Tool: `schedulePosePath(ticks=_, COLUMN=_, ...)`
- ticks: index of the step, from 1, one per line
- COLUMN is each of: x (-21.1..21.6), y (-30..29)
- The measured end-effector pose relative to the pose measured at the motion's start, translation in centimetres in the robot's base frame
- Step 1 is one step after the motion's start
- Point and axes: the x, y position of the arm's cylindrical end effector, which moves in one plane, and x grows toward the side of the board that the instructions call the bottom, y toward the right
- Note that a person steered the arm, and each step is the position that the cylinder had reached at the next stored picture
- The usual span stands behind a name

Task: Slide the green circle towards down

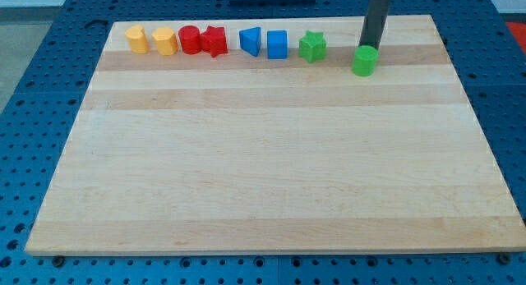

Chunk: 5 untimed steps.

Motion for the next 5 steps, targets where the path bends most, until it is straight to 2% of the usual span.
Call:
schedulePosePath(ticks=1, x=0.9, y=0.0)
schedulePosePath(ticks=2, x=4.6, y=0.0)
schedulePosePath(ticks=5, x=5.5, y=0.0)
